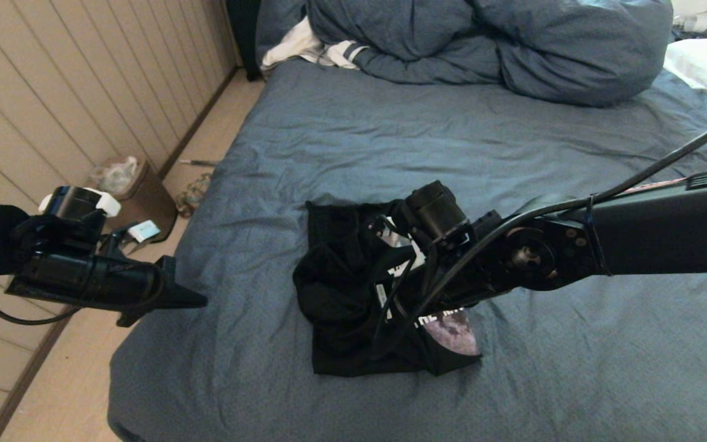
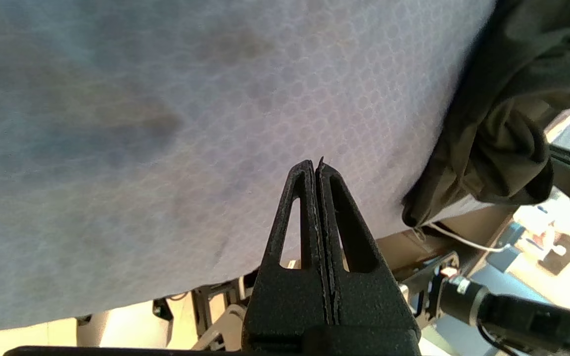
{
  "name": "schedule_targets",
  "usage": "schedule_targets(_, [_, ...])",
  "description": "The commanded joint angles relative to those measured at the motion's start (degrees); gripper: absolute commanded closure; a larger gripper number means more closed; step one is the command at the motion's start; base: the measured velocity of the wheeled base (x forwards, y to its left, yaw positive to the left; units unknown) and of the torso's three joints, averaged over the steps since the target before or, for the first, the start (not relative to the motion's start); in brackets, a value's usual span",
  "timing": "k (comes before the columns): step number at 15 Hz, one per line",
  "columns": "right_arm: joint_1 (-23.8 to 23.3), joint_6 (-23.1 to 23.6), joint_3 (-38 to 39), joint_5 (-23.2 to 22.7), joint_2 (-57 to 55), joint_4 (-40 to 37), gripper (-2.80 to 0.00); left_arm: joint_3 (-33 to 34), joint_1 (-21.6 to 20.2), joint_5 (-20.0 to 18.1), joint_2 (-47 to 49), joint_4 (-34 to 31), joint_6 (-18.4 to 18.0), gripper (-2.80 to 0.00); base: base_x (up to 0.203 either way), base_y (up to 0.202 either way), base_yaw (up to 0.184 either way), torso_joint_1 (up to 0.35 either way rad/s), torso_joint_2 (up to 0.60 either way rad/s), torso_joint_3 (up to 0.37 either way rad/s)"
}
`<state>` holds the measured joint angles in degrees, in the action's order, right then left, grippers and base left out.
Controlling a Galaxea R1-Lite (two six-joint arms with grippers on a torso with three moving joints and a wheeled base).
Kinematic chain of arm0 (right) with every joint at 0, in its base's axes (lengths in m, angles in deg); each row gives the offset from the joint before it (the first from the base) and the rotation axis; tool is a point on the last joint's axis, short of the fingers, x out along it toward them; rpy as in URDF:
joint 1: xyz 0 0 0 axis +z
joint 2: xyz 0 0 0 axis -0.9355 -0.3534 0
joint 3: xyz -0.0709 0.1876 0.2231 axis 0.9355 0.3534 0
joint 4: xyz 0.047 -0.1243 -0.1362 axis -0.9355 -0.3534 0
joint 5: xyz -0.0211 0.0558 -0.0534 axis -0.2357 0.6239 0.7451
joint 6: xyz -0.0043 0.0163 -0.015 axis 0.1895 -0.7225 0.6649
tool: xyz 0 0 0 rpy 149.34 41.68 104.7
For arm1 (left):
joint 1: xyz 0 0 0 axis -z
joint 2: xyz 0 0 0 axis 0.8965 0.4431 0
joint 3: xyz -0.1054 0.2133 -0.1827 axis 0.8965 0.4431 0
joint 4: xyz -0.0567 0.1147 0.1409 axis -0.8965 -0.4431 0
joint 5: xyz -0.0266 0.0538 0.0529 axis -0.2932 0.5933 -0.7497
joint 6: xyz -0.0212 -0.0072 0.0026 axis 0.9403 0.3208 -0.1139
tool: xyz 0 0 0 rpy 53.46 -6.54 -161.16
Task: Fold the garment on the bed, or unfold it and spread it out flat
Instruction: Fold the black T-shirt
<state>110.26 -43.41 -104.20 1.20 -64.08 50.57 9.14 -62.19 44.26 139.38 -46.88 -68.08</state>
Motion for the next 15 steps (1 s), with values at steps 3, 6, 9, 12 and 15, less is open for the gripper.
schedule_targets(3, [9.04, -1.13, 4.29, -0.31, -1.24, 1.09, 0.00, -0.13, -0.02, -0.29, 0.13, -0.11, 0.13, 0.00, 0.000, 0.000, 0.000, 0.000, 0.00, 0.000])
schedule_targets(6, [17.73, -2.01, 11.04, -0.95, -1.52, 1.77, 0.00, -0.17, -0.02, -0.29, -0.09, -0.11, 0.13, 0.00, 0.000, 0.000, 0.000, 0.000, 0.00, 0.000])
schedule_targets(9, [19.47, -2.07, 11.93, -0.90, -1.02, 1.86, 0.00, -0.25, -0.02, -0.29, -0.10, -0.11, 0.13, 0.00, 0.000, 0.000, 0.000, 0.000, 0.00, 0.000])
schedule_targets(12, [17.36, -1.98, 9.82, -0.55, 1.56, 1.85, 0.00, -0.17, -0.02, -0.29, 0.07, -0.11, 0.13, 0.00, 0.000, 0.000, 0.000, 0.000, 0.00, 0.000])
schedule_targets(15, [14.79, -1.81, 8.31, -0.28, 3.25, 1.82, 0.00, -0.17, -0.02, -0.29, 0.08, -0.11, 0.13, 0.00, 0.000, 0.000, 0.000, 0.000, 0.00, 0.000])
